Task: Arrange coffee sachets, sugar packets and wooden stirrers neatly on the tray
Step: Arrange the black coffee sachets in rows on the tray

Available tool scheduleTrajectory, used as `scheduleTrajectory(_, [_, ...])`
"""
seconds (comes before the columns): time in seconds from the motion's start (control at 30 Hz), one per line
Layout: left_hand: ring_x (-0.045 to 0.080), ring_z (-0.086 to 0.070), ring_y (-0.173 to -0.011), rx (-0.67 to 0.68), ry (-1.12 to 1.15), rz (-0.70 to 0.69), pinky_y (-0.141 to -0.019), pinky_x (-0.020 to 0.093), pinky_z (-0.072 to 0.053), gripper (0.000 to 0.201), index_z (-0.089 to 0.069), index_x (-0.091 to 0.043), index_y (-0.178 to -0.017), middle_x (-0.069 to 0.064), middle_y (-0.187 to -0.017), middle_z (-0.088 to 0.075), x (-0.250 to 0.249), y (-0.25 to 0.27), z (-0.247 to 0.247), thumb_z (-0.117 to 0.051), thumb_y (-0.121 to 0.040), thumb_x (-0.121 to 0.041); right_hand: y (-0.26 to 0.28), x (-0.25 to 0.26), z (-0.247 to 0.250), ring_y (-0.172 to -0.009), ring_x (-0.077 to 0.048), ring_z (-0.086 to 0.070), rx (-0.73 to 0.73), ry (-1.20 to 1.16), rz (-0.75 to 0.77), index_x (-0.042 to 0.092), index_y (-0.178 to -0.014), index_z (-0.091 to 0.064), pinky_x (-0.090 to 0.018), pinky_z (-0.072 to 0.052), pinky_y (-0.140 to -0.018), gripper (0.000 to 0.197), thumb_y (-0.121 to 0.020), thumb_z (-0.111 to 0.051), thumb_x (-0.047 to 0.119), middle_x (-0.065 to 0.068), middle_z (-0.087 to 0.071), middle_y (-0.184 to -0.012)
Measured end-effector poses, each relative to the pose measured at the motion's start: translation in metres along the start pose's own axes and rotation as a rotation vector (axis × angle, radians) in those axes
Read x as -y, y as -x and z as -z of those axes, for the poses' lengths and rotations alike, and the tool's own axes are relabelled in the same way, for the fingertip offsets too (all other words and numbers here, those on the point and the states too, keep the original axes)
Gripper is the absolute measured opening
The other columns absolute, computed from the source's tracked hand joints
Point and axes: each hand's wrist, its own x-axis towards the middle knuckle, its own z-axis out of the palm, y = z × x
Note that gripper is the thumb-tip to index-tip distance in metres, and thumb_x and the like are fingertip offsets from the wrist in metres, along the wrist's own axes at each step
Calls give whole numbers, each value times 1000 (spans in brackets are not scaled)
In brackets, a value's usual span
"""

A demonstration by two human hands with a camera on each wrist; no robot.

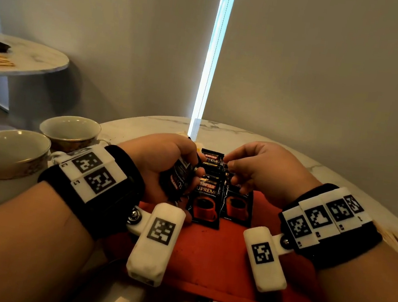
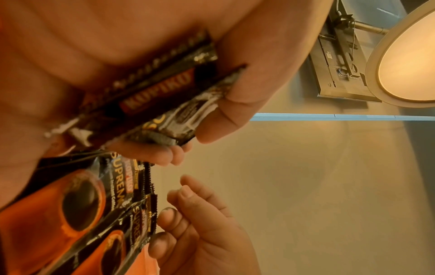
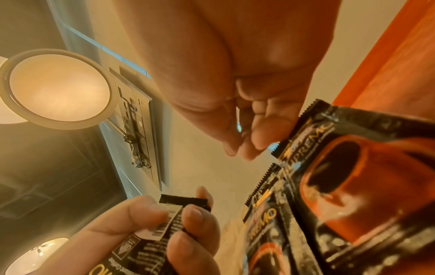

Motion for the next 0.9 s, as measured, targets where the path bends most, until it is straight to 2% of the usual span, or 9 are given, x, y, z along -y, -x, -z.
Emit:
scheduleTrajectory(0.1, [19,-58,-71,12,-2,-3,-86,61,-52,27,-61,-15,-113,6,-79,-60,0,-2,3,-47,-91,-10,0,1,2,-65,-20,-67,4,-20,-10,8,-91,-72,-33,-54,-54,13,-90,-65,-4,-8,-69,-73])
scheduleTrajectory(0.17, [18,-57,-70,26,4,1,-82,62,-54,24,-62,-17,-108,4,-79,-60,-1,-2,3,-48,-89,-12,1,1,4,-62,-18,-65,3,-28,-17,7,-91,-72,-31,-53,-52,13,-91,-65,-3,-7,-69,-72])
scheduleTrajectory(0.33, [17,-55,-61,45,108,-7,-60,36,-52,17,-62,-17,-91,4,-76,-59,-5,-2,5,-57,-85,-33,2,0,10,-53,-15,-63,13,-68,-40,6,-89,-70,-27,-49,-46,10,-92,-64,-1,-6,-65,-66])
scheduleTrajectory(0.43, [18,-54,-60,17,195,-68,-62,31,-50,25,-63,-15,-95,5,-77,-60,-5,-3,7,-52,-82,-33,2,0,11,-54,-17,-63,16,-75,-48,6,-89,-68,-27,-48,-46,5,-93,-66,8,-11,-67,-75])
scheduleTrajectory(0.57, [21,-59,-63,-6,299,-201,-63,38,-57,40,-63,-11,-112,11,-88,-59,-5,-4,9,-42,-81,-24,1,0,12,-57,-17,-61,31,-93,-21,5,-92,-71,-27,-45,-48,15,-96,-64,19,-10,-67,-80])
scheduleTrajectory(0.7, [28,-71,-72,-18,272,-278,-74,54,-60,35,-64,-9,-117,16,-95,-68,-5,-7,5,-40,-94,-21,2,3,11,-57,-15,-58,76,-122,102,6,-91,-72,-27,-42,-48,12,-94,-66,16,-5,-66,-74])
scheduleTrajectory(0.77, [28,-72,-70,-8,214,-262,-75,44,-59,26,-63,-9,-108,15,-88,-71,-6,-5,4,-44,-98,-24,3,4,11,-60,-13,-57,93,-131,180,10,-89,-73,-29,-42,-51,5,-92,-68,12,-3,-65,-72])
scheduleTrajectory(0.83, [25,-72,-65,-19,172,-270,-63,34,-58,23,-63,-11,-104,12,-83,-72,-5,-5,4,-48,-100,-27,4,3,12,-63,-12,-57,115,-164,247,16,-88,-75,-29,-43,-55,7,-88,-72,10,-1,-66,-74])
scheduleTrajectory(0.9, [23,-72,-64,-22,181,-310,-54,30,-57,21,-64,-12,-108,11,-85,-73,-5,-5,4,-49,-101,-25,6,4,11,-71,-14,-59,141,-165,303,28,-88,-77,-30,-47,-59,14,-77,-81,21,2,-67,-81])
